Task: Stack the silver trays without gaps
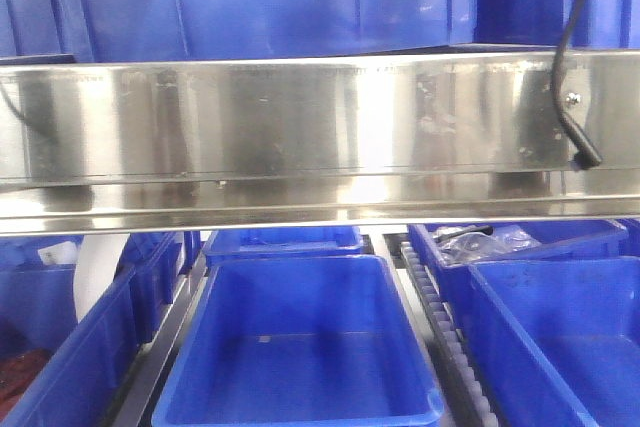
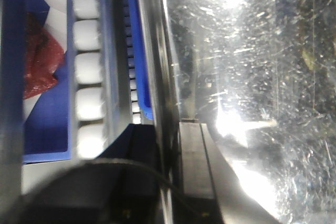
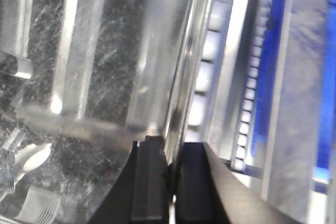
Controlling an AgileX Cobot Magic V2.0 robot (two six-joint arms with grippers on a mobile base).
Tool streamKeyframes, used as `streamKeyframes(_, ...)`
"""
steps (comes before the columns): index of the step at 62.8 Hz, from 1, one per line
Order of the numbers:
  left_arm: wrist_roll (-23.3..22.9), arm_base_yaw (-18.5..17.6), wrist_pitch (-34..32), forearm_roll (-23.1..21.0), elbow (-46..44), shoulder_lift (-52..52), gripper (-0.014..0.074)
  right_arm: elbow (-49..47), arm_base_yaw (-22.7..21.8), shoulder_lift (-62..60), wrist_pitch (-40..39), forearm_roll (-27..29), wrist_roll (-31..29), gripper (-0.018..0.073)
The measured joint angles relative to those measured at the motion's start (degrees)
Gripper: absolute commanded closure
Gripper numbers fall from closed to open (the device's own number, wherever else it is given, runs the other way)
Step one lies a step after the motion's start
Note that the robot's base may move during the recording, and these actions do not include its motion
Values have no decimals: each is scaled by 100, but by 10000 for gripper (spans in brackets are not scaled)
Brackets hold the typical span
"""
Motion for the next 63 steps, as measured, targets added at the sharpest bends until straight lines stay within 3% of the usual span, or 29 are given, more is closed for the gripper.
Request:
streamKeyframes(21,67,-29,51,46,89,-713,637,0,253,-357,0,-22,127,504)
streamKeyframes(44,113,-29,51,-286,102,-782,637,442,292,-881,0,-11,218,504)
streamKeyframes(63,49,-29,40,-505,689,-782,637,627,294,-890,0,20,226,504)
